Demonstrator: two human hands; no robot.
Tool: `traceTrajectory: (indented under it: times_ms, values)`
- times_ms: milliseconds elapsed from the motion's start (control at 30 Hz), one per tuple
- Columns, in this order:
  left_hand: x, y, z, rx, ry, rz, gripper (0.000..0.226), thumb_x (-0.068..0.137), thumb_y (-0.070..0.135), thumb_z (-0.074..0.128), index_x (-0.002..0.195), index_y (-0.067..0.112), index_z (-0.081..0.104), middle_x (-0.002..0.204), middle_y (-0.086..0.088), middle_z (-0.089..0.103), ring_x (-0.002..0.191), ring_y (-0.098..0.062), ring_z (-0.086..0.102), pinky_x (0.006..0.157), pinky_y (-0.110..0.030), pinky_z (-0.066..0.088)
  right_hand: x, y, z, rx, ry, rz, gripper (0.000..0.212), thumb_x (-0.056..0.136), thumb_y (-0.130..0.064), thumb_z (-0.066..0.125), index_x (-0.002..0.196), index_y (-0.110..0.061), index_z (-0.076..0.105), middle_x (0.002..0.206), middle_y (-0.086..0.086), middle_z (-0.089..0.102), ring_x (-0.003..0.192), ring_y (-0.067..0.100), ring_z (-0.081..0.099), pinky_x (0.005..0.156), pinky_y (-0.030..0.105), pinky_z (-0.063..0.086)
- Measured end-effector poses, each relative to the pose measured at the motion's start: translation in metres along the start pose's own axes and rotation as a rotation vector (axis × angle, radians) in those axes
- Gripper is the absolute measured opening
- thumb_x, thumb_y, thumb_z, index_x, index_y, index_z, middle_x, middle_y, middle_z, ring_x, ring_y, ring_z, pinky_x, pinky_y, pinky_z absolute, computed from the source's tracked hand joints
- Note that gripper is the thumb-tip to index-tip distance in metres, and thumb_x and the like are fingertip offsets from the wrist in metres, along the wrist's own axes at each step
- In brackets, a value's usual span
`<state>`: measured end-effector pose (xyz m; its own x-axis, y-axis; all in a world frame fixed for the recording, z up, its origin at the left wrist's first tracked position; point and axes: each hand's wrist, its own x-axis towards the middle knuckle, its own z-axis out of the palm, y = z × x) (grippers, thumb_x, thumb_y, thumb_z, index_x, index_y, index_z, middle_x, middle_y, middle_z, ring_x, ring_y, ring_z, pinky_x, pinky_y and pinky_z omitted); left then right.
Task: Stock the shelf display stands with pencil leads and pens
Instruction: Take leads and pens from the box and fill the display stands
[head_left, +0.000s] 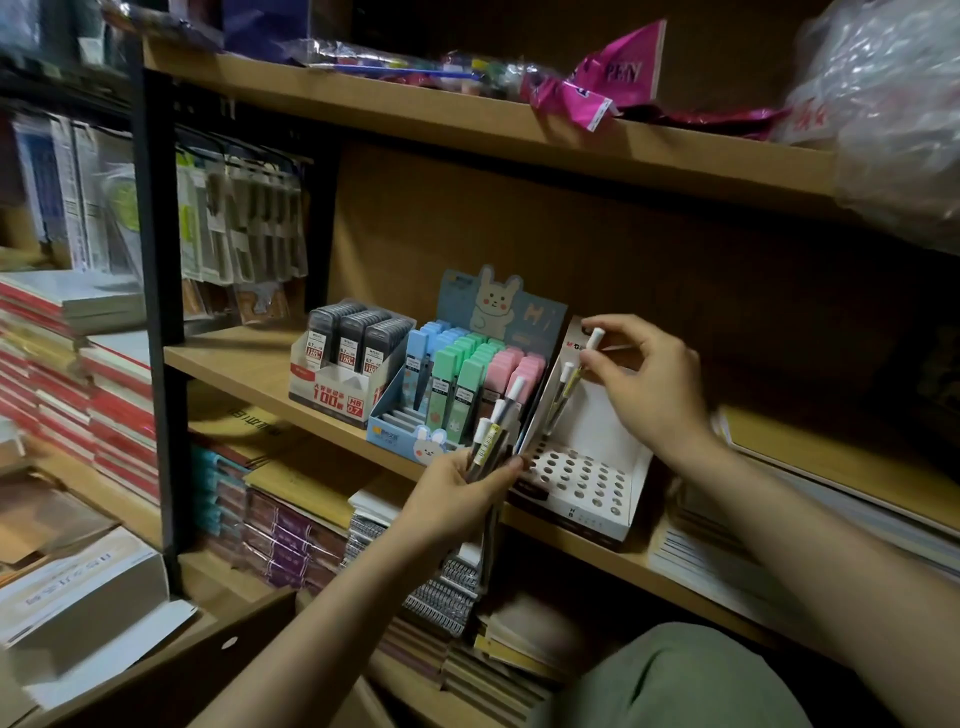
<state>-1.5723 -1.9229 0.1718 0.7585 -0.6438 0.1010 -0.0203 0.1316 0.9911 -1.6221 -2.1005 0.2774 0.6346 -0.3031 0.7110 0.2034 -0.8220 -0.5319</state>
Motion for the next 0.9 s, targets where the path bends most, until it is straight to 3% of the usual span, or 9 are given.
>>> traceTrajectory:
  times_ms: [133, 333, 533, 767, 900]
  values:
    - [-0.001, -0.002, 0.004, 0.014, -0.009, -0.022, 0.038, 0.094, 0.026, 0.058, 0.115, -0.006, 0.061, 0.054, 0.003, 0.042, 0.045, -0.007, 0.036, 0.041, -0.018, 0.027, -0.003, 0.015, 0.015, -0.013, -0.015, -0.004, 0.027, 0.086, -0.008, 0.070, 0.111, -0.019, 0.070, 0.099, -0.005, 0.070, 0.090, 0.011, 0.068, 0.082, 0.042, 0.059]
    - [0.003, -0.002, 0.003, 0.043, 0.027, -0.053, 0.036, 0.095, 0.028, 0.057, 0.113, -0.003, 0.062, 0.051, 0.007, 0.042, 0.042, -0.006, 0.035, 0.039, -0.017, 0.027, -0.002, 0.023, 0.016, -0.058, -0.033, 0.012, 0.028, 0.087, -0.011, 0.070, 0.114, -0.021, 0.070, 0.096, -0.008, 0.069, 0.087, 0.006, 0.068, 0.076, 0.038, 0.061]
    - [0.003, -0.002, 0.002, 0.002, 0.025, -0.059, 0.021, 0.095, 0.027, 0.058, 0.085, 0.009, 0.063, 0.055, 0.001, 0.045, 0.043, -0.008, 0.038, 0.041, -0.018, 0.028, 0.006, 0.019, 0.021, -0.064, -0.012, 0.048, 0.028, 0.084, -0.010, 0.074, 0.101, -0.023, 0.057, 0.089, -0.007, 0.064, 0.072, 0.006, 0.069, 0.070, 0.033, 0.061]
    - [0.007, -0.003, 0.001, -0.003, 0.043, -0.080, 0.033, 0.094, 0.029, 0.059, 0.108, 0.000, 0.067, 0.051, 0.007, 0.046, 0.042, -0.006, 0.037, 0.041, -0.018, 0.029, 0.007, 0.016, 0.026, -0.163, -0.022, 0.033, 0.026, 0.081, -0.010, 0.076, 0.094, -0.021, 0.057, 0.088, -0.004, 0.065, 0.076, 0.009, 0.067, 0.070, 0.033, 0.060]
    - [0.006, -0.003, 0.001, 0.010, 0.034, -0.083, 0.032, 0.094, 0.030, 0.058, 0.108, 0.004, 0.068, 0.052, 0.007, 0.047, 0.041, -0.005, 0.038, 0.040, -0.017, 0.030, -0.001, 0.016, 0.031, -0.213, -0.027, 0.043, 0.026, 0.082, -0.012, 0.076, 0.090, -0.022, 0.055, 0.083, -0.007, 0.061, 0.076, 0.002, 0.061, 0.061, 0.016, 0.048]
